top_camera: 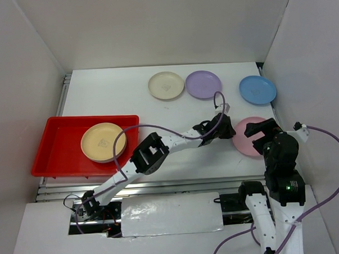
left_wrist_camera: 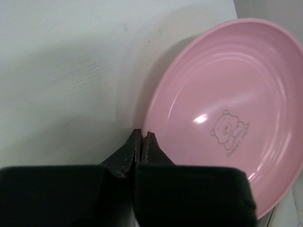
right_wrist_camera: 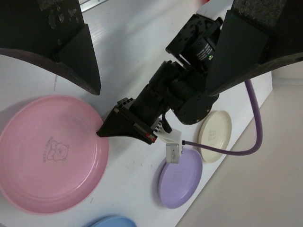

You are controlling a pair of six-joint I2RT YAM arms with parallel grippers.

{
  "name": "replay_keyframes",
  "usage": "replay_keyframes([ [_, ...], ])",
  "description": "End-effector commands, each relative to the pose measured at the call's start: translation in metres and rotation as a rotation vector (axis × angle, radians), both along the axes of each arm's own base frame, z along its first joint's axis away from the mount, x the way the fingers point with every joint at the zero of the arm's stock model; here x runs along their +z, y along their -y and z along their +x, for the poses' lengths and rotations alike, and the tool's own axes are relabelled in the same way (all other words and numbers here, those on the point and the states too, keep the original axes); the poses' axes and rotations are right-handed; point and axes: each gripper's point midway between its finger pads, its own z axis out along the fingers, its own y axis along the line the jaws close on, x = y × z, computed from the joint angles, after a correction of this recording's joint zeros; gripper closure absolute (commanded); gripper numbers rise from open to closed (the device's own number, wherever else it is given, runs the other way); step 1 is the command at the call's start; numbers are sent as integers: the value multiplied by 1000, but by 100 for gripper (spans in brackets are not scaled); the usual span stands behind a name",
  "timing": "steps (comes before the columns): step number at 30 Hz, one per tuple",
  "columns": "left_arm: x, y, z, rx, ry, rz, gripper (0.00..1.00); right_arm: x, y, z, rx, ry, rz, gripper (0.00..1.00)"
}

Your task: Place the plates into the plastic bin on the countertop

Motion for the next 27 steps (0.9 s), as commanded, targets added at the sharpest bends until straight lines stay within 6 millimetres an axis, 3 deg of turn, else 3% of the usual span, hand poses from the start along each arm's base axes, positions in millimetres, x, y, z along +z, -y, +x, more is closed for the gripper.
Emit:
replay_keyframes([
  [1, -5, -38, 1, 95, -9, 111, 100, 11, -1, 0, 17, 27, -14, 0],
  [2, 51, -44, 5, 126, 33, 37, 100, 11, -2, 1, 21, 26, -11, 0],
  [3, 28, -71, 0, 159, -6, 96, 100, 9, -4, 2, 27, 27, -6, 0],
  [4, 45, -90, 11, 214, -12, 70, 100, 11, -6, 4, 37, 37, 3, 0],
  [5, 71, -117, 9, 245, -17, 56, 100, 7, -7, 6, 45, 30, 8, 0],
  [6, 85, -142, 24, 297, -23, 50, 100, 8, -8, 8, 50, 39, 10, 0],
  [7, 90, -166, 22, 326, -50, 90, 100, 7, -12, 10, 67, 40, 23, 0],
  [8, 124, -192, 24, 369, -33, 78, 100, 2, -14, 14, 79, 33, 31, 0],
  [9, 133, -223, 37, 433, -37, 107, 100, 0, -17, 16, 98, 31, 33, 0],
  [10, 129, -255, 27, 473, -83, 209, 100, 1, -19, 21, 111, 44, 37, 0],
  [11, 158, -289, 29, 571, -57, 234, 100, -10, -24, 27, 137, 10, 53, 0],
  [12, 160, -325, 35, 652, -73, 283, 100, -14, -26, 30, 145, 2, 58, 0],
  [13, 172, -359, 21, 714, -99, 323, 100, -17, -27, 36, 145, 2, 71, 0],
  [15, 162, -427, 20, 847, -145, 373, 100, -25, -29, 44, 158, 8, 84, 0],
  [16, 159, -449, 15, 886, -174, 370, 100, -27, -30, 47, 160, 6, 92, 0],
  [17, 152, -476, -3, 909, -205, 367, 100, -30, -32, 49, 171, 0, 98, 0],
  [18, 149, -510, -3, 985, -225, 350, 100, -27, -33, 53, 180, 13, 94, 0],
  [19, 164, -532, -15, 1033, -208, 292, 100, -30, -33, 57, 181, -2, 94, 0],
  [20, 142, -551, -31, 1061, -244, 312, 100, -31, -38, 60, 208, -9, 102, 0],
  [21, 140, -578, -37, 1117, -258, 289, 100, -33, -42, 65, 232, -25, 104, 0],
  [23, 142, -615, -62, 1208, -246, 261, 100, -34, -46, 68, 261, -40, 103, 0],
  [25, 146, -636, -81, 1263, -228, 254, 100, -37, -49, 72, 278, -53, 101, 0],
  [26, 136, -652, -94, 1301, -258, 282, 100, -36, -50, 73, 287, -52, 98, 0],
  [27, 135, -655, -99, 1305, -262, 284, 100, -37, -51, 72, 288, -56, 94, 0],
])
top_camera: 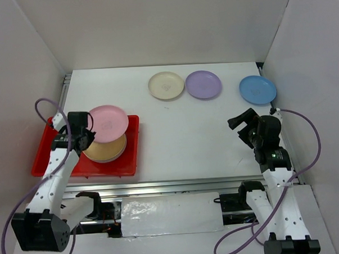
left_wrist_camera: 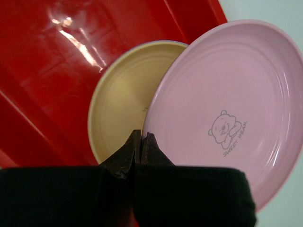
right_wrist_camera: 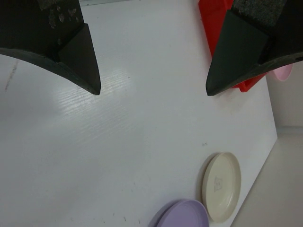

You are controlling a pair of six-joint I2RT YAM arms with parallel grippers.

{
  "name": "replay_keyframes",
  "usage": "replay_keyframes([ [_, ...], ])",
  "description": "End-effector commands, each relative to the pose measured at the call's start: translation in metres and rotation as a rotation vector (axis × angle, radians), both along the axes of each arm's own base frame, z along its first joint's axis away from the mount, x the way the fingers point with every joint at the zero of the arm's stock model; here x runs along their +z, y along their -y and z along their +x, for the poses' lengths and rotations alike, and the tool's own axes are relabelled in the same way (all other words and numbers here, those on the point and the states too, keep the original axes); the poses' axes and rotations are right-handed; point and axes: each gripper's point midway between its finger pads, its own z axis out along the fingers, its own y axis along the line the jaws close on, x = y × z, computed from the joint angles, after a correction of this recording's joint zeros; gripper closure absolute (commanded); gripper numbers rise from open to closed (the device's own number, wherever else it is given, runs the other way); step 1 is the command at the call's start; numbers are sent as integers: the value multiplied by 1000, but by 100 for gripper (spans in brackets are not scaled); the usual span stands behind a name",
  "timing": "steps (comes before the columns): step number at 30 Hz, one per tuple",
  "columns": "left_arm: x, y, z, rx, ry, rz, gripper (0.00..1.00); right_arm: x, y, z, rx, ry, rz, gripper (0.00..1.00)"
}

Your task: Place the plates into the plastic bin on the countertop

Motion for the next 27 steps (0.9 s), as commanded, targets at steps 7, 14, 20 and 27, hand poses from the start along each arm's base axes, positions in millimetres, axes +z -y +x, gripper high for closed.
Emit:
replay_keyframes([
  [7, -12, -46, -38, 99, -12, -10, 100, 27, -13, 10, 66, 100, -16, 0],
  [14, -10, -37, -31, 24, 31, -51, 100, 30, -20, 12, 89, 103, -16, 0],
  [20, -7, -18, -35, -47, 17, -57, 31, 28, -31, 23, 117, 97, -12, 0],
  [27, 36, -27, -63, 0, 83, 61, 1, 4, -37, 72, 118, -10, -26, 0],
])
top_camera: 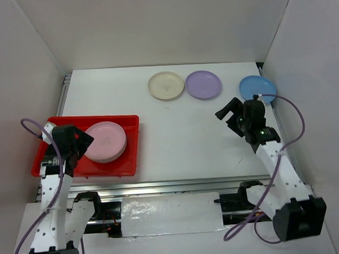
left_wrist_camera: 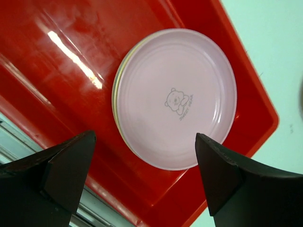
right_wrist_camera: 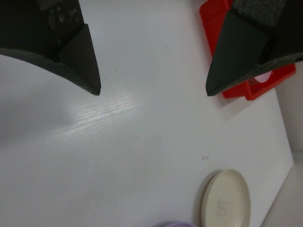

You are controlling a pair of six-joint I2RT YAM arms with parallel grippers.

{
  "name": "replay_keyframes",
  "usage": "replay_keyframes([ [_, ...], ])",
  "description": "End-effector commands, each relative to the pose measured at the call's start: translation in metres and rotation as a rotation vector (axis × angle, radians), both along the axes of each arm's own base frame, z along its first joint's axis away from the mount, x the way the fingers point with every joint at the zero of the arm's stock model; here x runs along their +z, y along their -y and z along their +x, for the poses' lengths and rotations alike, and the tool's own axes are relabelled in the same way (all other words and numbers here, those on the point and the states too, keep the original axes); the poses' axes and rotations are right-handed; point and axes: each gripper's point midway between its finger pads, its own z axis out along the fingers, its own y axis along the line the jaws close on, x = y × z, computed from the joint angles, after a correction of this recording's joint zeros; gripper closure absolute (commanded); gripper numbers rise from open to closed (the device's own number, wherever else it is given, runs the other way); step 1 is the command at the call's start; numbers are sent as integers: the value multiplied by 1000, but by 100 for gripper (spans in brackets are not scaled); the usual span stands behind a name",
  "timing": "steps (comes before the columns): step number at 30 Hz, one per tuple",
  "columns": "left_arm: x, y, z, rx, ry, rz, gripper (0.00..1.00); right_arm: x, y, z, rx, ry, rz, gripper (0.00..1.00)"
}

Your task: Place the plates into the plastic bin on the countertop

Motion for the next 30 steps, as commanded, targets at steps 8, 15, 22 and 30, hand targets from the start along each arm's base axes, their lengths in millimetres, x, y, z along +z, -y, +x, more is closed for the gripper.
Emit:
replay_keyframes([
  [8, 60, 51, 13, -374, 171, 4, 1, -28, 23, 126, -137, -107, -33, 0],
  [15, 63, 86, 11, -549, 159, 44, 1, -62, 40, 207, -215, -129, 82, 0],
  [22, 71, 102, 10, -640, 157, 74, 1, -97, 43, 256, -212, -230, 127, 1],
  [30, 59, 104, 10, -651, 137, 88, 1, -127, 36, 284, -201, -319, 108, 11],
])
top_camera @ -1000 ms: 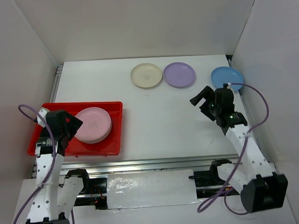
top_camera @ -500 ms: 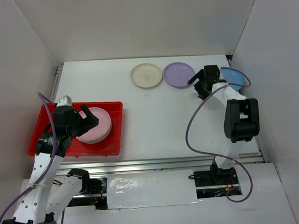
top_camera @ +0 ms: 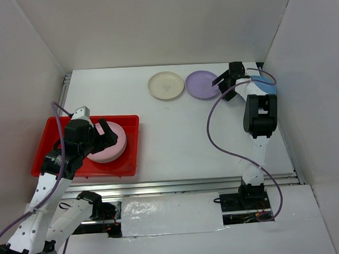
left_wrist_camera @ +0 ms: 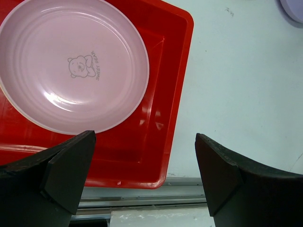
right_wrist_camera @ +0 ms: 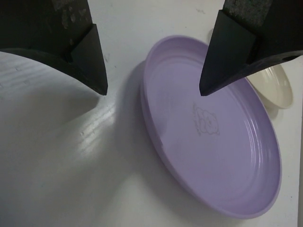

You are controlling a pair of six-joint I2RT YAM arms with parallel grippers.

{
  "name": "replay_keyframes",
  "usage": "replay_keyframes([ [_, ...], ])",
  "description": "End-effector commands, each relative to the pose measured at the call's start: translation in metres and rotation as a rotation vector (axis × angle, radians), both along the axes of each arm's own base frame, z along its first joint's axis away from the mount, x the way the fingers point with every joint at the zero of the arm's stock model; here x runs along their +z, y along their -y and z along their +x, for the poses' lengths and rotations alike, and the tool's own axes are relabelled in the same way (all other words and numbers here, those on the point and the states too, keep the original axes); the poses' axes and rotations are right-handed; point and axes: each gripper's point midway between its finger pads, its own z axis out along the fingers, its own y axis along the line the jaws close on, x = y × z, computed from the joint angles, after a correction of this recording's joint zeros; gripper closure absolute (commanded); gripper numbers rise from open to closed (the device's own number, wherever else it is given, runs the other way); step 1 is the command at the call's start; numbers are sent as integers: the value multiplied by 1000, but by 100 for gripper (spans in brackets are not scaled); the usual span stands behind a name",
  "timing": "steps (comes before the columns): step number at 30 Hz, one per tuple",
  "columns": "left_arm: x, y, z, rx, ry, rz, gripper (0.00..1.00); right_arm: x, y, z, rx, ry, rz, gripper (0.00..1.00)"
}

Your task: Place the plates into the plastic bin on the countertop

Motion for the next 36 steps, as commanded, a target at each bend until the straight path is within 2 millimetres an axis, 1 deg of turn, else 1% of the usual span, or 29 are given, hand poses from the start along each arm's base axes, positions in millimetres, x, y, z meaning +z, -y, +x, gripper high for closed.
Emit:
replay_keyframes([
  [1, 6, 1, 5, -12, 42, 11, 1, -2, -7, 9, 14, -43, 3, 16],
  [2, 6, 2, 4, -13, 42, 11, 1, 2, -7, 14, 13, -34, -1, 20],
  [3, 8, 2, 4, -13, 43, 12, 1, -1, -8, 14, 15, -46, -3, 23],
  [4, 9, 2, 3, -19, 43, 14, 1, -2, -9, 15, 18, -52, -4, 31],
  [9, 15, -2, 0, -9, 58, 26, 1, -22, -9, 7, 17, -129, -15, 47],
  [10, 14, -2, -1, -8, 56, 28, 1, -24, -8, 7, 12, -129, -9, 55],
  [11, 16, -2, -1, -10, 61, 26, 1, -28, -8, 3, 12, -141, -7, 60],
  [13, 13, -2, 0, -10, 57, 27, 1, -29, -9, 0, 13, -146, -2, 78],
  [15, 12, -1, 1, -11, 53, 30, 1, -34, -8, -8, 8, -168, -2, 93],
  [16, 12, -1, 2, -12, 51, 32, 1, -21, -7, -8, 2, -145, 0, 100],
  [17, 13, 0, 3, -15, 50, 31, 1, -26, -4, -18, -10, -169, -1, 100],
  [18, 14, 2, 5, -26, 56, 29, 1, -19, 4, -23, -38, -161, -38, 100],
  [19, 16, 4, 7, -36, 61, 25, 1, 16, 7, -21, -57, -76, -57, 100],
  [20, 20, 7, 11, -46, 64, 18, 1, 4, 11, -45, -73, -111, -77, 100],
  [21, 26, 16, 16, -76, 84, -7, 1, 17, 15, -52, -92, -80, -104, 100],
  [22, 29, 23, 21, -96, 95, -21, 1, 61, 25, -57, -133, 24, -162, 100],
  [23, 31, 31, 28, -118, 87, -31, 1, 55, 26, -78, -131, 1, -203, 100],
  [24, 34, 40, 34, -142, 91, -41, 1, 70, 16, -86, -110, 28, -241, 100],
  [25, 41, 59, 40, -200, 109, -71, 1, 100, 12, -98, -61, 83, -309, 100],
  [26, 40, 74, 52, -239, 89, -84, 1, 102, 9, -110, -28, 73, -366, 100],
  [27, 41, 88, 59, -287, 86, -104, 1, 108, -14, -120, 47, 74, -389, 100],
  [28, 49, 112, 63, -373, 112, -143, 1, 118, -23, -136, 123, 68, -431, 100],
  [30, 44, 140, 81, -439, 73, -160, 1, 115, -49, -157, 241, 56, -421, 100],
  [31, 46, 153, 84, -469, 74, -165, 1, 130, -77, -169, 343, 125, -400, 100],
  [32, 45, 162, 97, -468, 70, -158, 1, 119, -101, -186, 449, 123, -321, 100],
  [33, 46, 168, 102, -471, 72, -154, 1, 125, -118, -195, 503, 154, -288, 100],
  [34, 39, 176, 108, -485, 58, -146, 1, 135, -142, -211, 582, 209, -257, 100],
  [35, 49, 182, 116, -492, 94, -160, 1, 140, -154, -220, 626, 235, -225, 100],
  [36, 47, 186, 120, -486, 88, -157, 1, 148, -173, -233, 705, 270, -153, 100],
])
